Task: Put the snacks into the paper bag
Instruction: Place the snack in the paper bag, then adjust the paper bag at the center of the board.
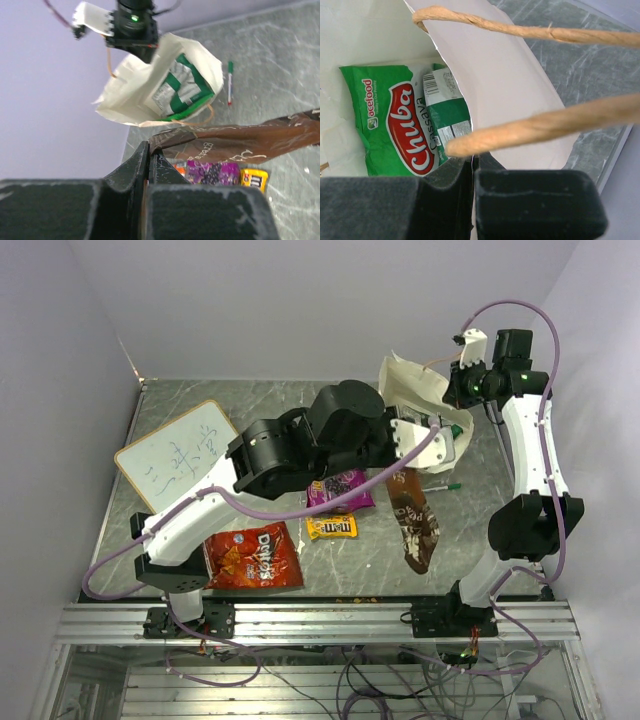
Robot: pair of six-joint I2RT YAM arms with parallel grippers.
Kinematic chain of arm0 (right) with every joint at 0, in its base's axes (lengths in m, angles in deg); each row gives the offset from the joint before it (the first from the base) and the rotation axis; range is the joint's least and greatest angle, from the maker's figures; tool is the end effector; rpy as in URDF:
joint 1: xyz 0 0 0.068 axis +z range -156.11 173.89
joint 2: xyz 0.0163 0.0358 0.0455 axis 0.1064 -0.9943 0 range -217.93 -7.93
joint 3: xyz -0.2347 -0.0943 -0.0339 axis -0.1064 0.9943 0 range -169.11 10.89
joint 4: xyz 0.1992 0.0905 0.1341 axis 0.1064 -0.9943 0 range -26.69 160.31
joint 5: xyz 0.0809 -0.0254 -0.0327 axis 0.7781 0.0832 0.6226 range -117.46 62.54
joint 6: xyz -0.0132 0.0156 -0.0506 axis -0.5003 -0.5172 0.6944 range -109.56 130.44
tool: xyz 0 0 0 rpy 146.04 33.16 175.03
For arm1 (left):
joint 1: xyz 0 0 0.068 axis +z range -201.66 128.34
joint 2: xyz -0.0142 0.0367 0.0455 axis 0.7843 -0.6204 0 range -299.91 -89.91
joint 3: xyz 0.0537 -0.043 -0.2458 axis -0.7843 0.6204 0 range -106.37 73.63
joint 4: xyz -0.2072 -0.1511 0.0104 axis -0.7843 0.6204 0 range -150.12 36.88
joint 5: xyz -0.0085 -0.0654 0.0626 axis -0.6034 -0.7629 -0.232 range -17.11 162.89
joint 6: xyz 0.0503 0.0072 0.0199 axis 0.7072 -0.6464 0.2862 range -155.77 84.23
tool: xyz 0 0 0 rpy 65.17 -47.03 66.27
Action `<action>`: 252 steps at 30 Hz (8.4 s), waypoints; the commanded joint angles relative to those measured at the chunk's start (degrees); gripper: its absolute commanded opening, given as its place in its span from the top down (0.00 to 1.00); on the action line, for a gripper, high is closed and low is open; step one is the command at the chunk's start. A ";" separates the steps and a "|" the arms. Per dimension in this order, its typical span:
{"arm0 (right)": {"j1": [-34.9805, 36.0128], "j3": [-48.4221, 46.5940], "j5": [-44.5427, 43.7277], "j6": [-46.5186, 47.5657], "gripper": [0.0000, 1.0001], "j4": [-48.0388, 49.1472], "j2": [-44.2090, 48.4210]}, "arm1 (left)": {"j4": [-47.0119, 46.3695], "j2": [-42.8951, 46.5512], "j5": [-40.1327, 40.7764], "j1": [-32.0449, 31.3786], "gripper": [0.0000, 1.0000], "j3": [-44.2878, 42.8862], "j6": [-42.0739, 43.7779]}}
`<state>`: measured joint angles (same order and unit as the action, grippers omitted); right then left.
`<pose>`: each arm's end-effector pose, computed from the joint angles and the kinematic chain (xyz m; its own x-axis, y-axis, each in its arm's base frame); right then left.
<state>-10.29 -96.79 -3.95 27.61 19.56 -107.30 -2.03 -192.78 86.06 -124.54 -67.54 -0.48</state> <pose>0.3681 -0.0122 0.3774 -0.5761 -0.2293 -0.7846 -0.4152 0.9089 0.0393 0.1048 -0.3120 0.5118 0.4199 0.5481 -0.7234 0.7655 0.2142 0.6067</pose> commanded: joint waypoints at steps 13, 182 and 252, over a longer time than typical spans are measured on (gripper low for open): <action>1.00 -1.91 -0.13 -0.32 1.00 -2.33 -0.47 | -27.40 -6.36 20.43 -0.33 0.93 -10.07 2.73; -0.21 -11.24 5.15 -15.50 1.00 -0.24 -7.77 | -1.10 1.04 -17.11 2.66 0.39 30.79 18.94; -0.58 -14.27 5.03 -8.21 1.00 -0.41 -9.55 | -13.28 -6.39 -12.78 10.30 0.93 25.10 26.41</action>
<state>-10.34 -107.72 3.02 15.70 16.50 -117.57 -15.08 -205.17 74.85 -113.98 -37.66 32.87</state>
